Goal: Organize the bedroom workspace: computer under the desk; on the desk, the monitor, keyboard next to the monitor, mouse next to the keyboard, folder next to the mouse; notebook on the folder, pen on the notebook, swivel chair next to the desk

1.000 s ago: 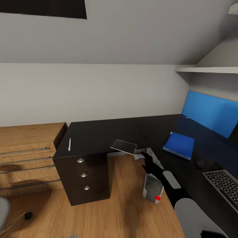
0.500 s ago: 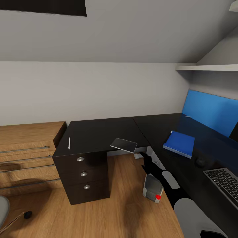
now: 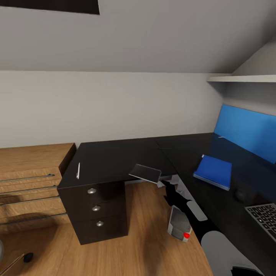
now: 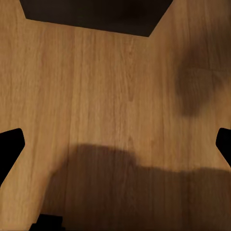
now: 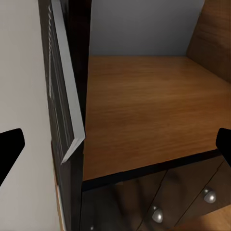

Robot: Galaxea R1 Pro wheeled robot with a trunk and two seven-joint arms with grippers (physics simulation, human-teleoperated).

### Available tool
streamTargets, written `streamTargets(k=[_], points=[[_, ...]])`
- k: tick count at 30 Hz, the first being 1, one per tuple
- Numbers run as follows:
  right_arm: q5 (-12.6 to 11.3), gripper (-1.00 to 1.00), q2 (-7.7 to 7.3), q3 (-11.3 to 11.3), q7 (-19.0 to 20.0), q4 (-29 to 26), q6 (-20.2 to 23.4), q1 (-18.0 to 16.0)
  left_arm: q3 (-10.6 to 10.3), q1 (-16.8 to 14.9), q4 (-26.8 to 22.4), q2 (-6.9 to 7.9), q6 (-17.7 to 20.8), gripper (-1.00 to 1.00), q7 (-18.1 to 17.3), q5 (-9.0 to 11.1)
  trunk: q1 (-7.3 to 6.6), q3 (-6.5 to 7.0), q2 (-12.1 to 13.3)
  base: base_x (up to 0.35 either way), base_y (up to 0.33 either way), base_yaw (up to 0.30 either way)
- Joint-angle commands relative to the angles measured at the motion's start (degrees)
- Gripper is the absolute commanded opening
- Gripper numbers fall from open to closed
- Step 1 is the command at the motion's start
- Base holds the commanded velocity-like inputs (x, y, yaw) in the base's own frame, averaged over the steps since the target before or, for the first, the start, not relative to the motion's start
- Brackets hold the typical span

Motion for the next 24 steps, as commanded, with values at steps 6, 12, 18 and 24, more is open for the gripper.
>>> streamTargets(k=[6, 12, 18, 24], points=[[-0.04, 1.0, 0.11, -0.44, 0.01, 0.32, 0.38, -0.04, -0.27, 0.0, -0.03, 0.07, 0.01, 1.0, 0.46, 0.5, 0.01, -0.04, -0.02, 0.099, 0.016, 0.0], [-0.03, 1.0, 0.14, -0.28, -0.05, 0.37, 0.38, -0.04, -0.39, 0.0, 0.06, 0.07, -0.06, 1.0, 0.46, 0.44, 0.01, -0.04, -0.02, 0.144, 0.019, 0.0], [-0.04, 1.0, 0.28, 1.83, 0.01, 0.37, 0.38, -0.04, -0.42, 0.0, 0.15, 0.07, -0.07, 1.0, 0.46, 0.45, 0.01, -0.04, -0.02, 0.032, 0.028, 0.0], [-0.03, 1.0, 0.31, 3.87, 0.05, 0.3, 0.39, -0.04, -0.42, 0.0, 0.16, 0.07, -0.07, 1.0, 0.46, 0.5, 0.01, -0.04, -0.02, 0.106, 0.175, 0.0]])
